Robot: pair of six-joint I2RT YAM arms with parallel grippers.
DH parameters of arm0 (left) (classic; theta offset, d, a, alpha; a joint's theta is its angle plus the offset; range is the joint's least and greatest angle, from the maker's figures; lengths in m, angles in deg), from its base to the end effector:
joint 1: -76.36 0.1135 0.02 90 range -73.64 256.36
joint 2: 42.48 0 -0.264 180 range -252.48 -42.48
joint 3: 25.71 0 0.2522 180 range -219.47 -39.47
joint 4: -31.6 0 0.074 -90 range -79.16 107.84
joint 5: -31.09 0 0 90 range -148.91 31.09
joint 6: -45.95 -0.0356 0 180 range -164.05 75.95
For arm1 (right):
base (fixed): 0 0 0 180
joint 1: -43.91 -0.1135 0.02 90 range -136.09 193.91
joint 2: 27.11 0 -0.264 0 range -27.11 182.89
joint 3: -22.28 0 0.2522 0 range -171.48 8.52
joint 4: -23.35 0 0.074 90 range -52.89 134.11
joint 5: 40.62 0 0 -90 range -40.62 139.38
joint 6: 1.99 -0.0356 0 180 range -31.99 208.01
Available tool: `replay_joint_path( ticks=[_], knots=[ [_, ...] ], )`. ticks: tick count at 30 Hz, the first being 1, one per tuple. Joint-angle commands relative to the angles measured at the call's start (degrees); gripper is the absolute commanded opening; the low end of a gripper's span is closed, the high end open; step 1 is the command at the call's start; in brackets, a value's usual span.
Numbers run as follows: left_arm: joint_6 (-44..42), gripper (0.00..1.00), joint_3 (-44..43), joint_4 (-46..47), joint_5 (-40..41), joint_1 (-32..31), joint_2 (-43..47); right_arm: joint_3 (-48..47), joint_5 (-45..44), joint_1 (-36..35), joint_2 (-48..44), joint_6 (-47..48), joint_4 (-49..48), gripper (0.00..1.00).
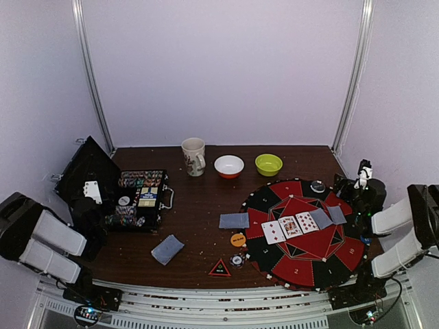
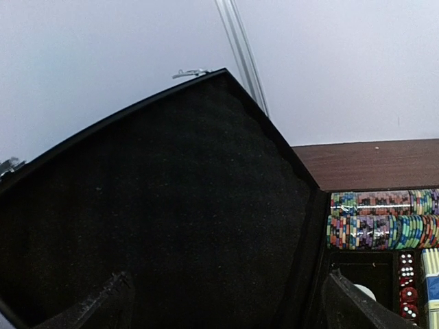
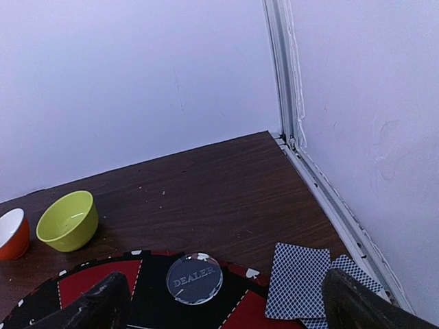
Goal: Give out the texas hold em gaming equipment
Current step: Reset both arms
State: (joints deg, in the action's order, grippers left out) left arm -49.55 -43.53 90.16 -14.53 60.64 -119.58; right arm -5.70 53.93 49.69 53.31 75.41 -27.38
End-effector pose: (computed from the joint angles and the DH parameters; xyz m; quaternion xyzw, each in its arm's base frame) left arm 0.1890 -0.0273 0.1528 -0.1395 0.6964 0.2097 0.6720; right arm 0.2383 -0.0213 0.1706 0.0872 0.7122 0.0698 0.6930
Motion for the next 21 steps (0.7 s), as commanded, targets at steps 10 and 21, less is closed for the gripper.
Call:
replay_joint_path(
  ticks=[10,21],
  knots=[
    [0.09,0.98,2.08,12.15,-17.95,2.06,0.65,2.04,1.47,-5.69,8.49,8.56,-13.46,1.00],
    [1.68,0.98,0.91,28.09,-23.42,6.95,-15.59,2.21,0.37,-5.78,8.79,8.30,-14.22,1.00]
  ],
)
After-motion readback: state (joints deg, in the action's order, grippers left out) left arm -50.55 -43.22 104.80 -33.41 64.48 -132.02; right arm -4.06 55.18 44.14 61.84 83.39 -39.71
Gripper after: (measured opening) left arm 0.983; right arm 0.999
